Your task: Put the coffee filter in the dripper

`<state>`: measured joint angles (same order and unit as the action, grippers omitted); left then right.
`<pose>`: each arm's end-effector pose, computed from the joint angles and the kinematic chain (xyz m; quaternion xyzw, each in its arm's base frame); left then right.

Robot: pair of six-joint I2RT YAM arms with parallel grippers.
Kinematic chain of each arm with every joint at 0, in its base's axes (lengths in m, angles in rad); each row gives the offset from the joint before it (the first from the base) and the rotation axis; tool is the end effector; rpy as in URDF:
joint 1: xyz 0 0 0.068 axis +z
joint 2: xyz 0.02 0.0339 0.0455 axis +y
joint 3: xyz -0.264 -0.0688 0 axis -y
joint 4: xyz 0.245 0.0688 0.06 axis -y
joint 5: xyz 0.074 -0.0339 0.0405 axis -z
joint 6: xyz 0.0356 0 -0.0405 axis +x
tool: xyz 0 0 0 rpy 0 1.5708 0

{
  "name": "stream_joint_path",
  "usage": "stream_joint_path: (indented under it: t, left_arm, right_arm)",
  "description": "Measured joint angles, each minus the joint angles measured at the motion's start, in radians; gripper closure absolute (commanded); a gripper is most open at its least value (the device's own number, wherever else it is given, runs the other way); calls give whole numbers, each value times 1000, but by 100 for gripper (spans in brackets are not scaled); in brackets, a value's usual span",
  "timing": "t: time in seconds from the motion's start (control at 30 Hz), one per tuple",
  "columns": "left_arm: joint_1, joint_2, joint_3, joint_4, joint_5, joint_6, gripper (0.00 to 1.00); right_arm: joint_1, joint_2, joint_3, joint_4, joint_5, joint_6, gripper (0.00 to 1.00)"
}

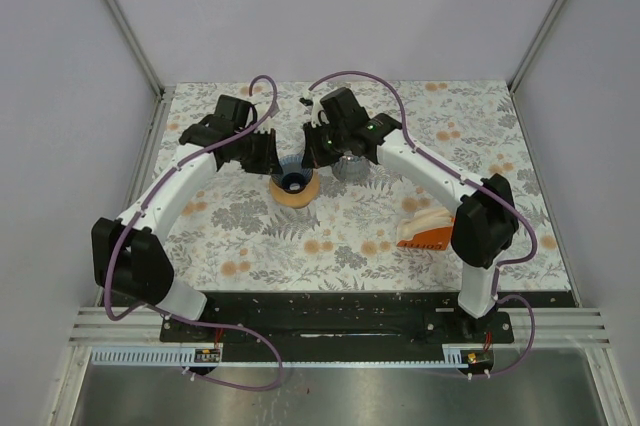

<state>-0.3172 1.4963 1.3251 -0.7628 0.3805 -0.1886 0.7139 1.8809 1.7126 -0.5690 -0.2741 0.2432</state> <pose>0.2958 -0.1110 0.3081 0.1190 0.9269 -0.2508 0.2527 0.3204 0.2903 0.3102 -0.2650 0.8680 0.2955 0.2984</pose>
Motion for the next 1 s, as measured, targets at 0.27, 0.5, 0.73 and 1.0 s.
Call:
stream_joint_path:
  t: [0.27,0.5,0.73,1.0]
  left_arm:
    - [-15,14,45,-91,1,87,57]
    - [15,13,163,-109,2,101,40]
    - [34,2,173,-111,0,107,35]
    - [40,-27,175,-112,1,123,23]
  right_arm:
    - [0,16,19,-1,-4,-2,100]
    - [0,17,25,-7,-5,-3,82]
    - [0,20,36,-63,0,-22,50]
    - [0,20,146,-130,-7,-56,26]
